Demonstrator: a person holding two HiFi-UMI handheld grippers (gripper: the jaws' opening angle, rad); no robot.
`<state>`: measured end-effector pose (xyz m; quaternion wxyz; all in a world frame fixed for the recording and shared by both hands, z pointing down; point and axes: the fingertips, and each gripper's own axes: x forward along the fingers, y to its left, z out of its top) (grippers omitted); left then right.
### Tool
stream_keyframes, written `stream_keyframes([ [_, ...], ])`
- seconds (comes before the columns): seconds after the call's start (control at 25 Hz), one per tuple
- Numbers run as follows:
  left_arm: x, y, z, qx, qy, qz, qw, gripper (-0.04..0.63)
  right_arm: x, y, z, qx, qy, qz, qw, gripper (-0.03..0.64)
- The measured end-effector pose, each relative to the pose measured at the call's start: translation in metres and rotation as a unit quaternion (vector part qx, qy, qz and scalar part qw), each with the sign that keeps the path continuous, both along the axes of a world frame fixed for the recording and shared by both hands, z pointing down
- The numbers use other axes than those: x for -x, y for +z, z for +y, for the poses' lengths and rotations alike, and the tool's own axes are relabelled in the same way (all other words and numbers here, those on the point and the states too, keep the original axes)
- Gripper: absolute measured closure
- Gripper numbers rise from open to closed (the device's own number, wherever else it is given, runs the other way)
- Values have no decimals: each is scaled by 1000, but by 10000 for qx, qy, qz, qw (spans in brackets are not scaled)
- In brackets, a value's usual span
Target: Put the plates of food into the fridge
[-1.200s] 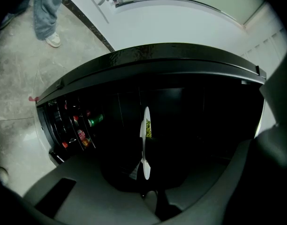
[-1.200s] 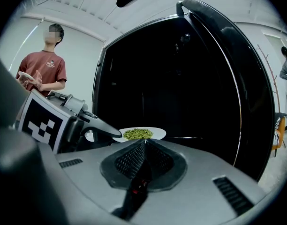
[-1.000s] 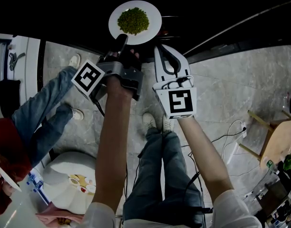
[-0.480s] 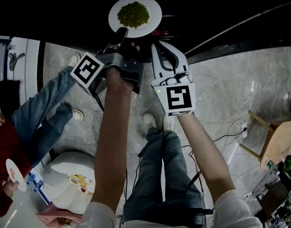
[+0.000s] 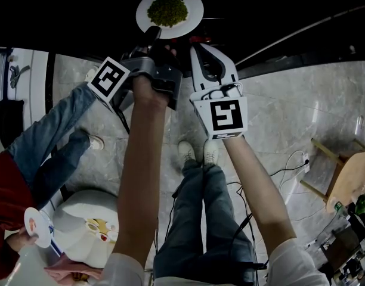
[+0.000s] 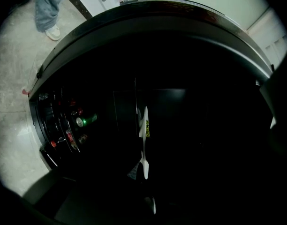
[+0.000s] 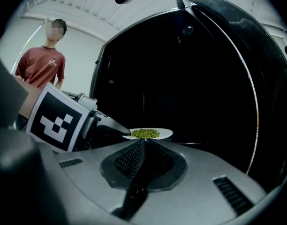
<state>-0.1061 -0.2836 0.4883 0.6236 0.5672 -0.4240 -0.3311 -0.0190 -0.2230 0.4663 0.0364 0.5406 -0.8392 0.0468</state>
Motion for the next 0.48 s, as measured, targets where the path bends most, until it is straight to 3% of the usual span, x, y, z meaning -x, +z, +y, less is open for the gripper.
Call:
stream_keyframes([
  [0.48,-2,-3,-1,-20,33,-28,10000,578,11,-5,-7,-103,-287,64,9995,607],
])
